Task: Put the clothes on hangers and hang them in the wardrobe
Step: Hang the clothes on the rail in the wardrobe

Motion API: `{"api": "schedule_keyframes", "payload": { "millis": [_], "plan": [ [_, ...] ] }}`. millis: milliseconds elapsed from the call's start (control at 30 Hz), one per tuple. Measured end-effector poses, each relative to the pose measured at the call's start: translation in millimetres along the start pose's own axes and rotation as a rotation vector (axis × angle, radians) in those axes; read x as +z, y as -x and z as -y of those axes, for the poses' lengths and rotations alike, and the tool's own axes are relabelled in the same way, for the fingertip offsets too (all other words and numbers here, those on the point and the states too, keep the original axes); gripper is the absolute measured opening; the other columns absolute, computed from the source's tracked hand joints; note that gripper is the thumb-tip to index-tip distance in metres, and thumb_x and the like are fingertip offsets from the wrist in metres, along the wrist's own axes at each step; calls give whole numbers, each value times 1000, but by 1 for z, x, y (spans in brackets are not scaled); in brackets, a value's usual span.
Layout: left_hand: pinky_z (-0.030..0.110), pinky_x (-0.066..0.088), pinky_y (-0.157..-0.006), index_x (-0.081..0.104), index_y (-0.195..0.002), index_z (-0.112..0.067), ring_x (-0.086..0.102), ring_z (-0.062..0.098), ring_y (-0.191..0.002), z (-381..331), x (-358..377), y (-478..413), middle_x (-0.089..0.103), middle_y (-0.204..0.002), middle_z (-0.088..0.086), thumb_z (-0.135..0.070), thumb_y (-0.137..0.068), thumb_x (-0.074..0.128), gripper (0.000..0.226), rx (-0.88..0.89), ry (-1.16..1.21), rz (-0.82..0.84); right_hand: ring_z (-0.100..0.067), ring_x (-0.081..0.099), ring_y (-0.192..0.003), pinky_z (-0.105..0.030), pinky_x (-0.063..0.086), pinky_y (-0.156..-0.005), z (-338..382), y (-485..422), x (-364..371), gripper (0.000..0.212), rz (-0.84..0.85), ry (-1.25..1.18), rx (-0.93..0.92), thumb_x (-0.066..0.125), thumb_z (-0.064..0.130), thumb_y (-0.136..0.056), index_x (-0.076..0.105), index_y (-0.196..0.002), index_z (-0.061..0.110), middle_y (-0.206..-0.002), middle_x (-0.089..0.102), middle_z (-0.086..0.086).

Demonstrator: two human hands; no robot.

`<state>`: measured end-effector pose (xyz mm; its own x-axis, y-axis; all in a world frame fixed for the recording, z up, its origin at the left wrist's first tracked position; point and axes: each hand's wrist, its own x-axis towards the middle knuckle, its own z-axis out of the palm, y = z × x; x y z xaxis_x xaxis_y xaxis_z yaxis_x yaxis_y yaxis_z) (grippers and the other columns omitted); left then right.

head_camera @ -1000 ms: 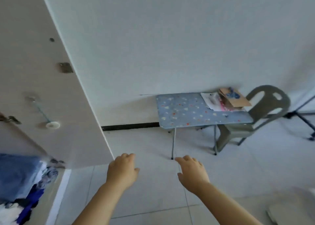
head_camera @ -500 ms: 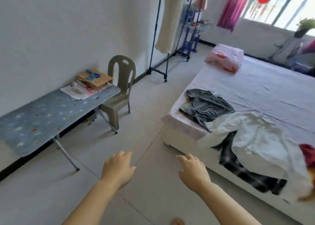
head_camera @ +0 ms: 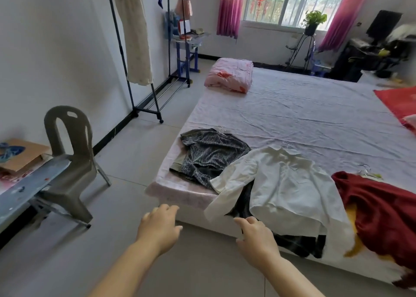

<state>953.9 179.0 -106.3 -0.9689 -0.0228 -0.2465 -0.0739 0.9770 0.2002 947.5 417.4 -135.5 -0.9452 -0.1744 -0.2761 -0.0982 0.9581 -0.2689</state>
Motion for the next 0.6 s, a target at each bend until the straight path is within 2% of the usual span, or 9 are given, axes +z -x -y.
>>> {"api": "schedule_keyframes", "payload": {
  "millis": [433,600],
  "plan": [
    [36,36,-95,41,-130,-23,45,22,-118,-12,-20,-225,48,-127,0,-39,-88,49,45,149,-50,94,-21,45,-117,-30,40,-95,-9,-192,-26,54,50,-40,92,47,19,-89,34,-140,30,-134,44,2],
    [36,37,-95,41,-131,-24,46,22,-117,-6,-41,-309,48,-128,-1,-41,-89,50,46,212,-38,110,-23,46,-119,-34,41,-95,1,-268,-45,52,46,-44,131,48,26,-89,34,-140,31,-134,45,2]
  ]
}}
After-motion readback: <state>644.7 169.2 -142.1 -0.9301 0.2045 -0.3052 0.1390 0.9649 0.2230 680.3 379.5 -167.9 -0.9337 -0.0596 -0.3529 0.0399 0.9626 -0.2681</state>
